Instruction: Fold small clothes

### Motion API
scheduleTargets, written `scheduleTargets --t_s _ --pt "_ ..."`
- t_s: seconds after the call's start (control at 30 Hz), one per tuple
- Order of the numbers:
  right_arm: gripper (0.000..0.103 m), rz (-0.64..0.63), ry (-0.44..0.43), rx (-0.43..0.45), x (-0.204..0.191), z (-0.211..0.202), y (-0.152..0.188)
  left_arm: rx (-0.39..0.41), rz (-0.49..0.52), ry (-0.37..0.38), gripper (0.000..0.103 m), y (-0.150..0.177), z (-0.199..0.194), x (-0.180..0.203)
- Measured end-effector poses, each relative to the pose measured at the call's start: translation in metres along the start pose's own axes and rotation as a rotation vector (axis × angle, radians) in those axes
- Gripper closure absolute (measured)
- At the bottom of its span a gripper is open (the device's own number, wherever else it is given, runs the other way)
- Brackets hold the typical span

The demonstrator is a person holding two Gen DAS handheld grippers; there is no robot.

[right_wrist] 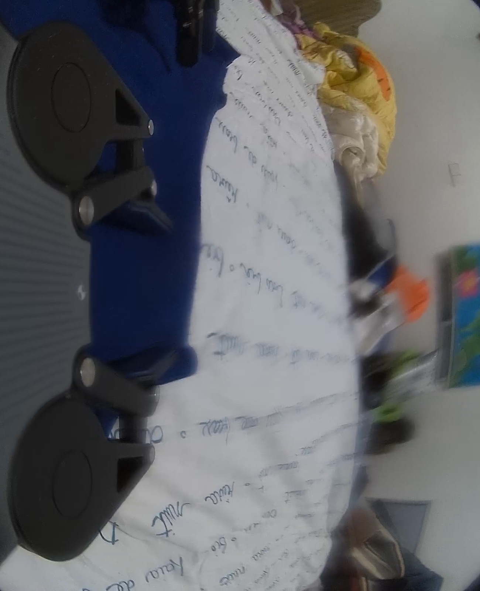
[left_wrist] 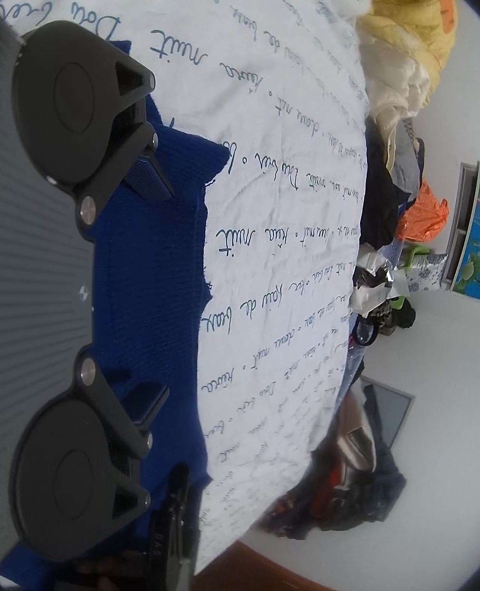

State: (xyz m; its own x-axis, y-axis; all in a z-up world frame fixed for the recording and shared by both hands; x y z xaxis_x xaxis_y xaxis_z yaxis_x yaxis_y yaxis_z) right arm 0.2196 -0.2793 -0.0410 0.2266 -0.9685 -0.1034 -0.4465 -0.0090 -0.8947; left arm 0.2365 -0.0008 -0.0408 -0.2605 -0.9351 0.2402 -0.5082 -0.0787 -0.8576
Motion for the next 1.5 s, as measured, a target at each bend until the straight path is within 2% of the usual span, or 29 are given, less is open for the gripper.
scheduleTargets --t_s 0.4,1.37,1.5 --pt "0.036 0.013 0.0 0.007 -0.0024 -0.0011 0.0004 -0.004 0.021 -0.016 0.0 -0.0019 -0.0016 0.0053" --pt "0.036 0.03 -0.006 0.011 -0.0014 -0.0009 -0.0011 0.014 -0.025 0.003 0.0 -0.003 -0.0023 0.0016" --pt "0.036 0.012 0.014 0.008 -0.0044 -0.0003 -0.001 0.001 0.026 -0.036 0.0 -0.0013 0.0015 0.0068"
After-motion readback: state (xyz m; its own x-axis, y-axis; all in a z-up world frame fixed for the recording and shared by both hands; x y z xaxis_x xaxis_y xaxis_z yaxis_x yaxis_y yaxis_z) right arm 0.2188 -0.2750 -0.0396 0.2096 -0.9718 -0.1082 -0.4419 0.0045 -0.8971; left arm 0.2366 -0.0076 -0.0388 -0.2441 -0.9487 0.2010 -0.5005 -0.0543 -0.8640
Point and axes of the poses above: each gripper's, at about its wrist camera, not at the fingertips, and z roughly the way its jaws point, x to its right, y to its underside, the point moved 9 cm from there along z, roughly the way its jaws point, and after that the axes turned 9 degrees about x, right-handed, at the moved point
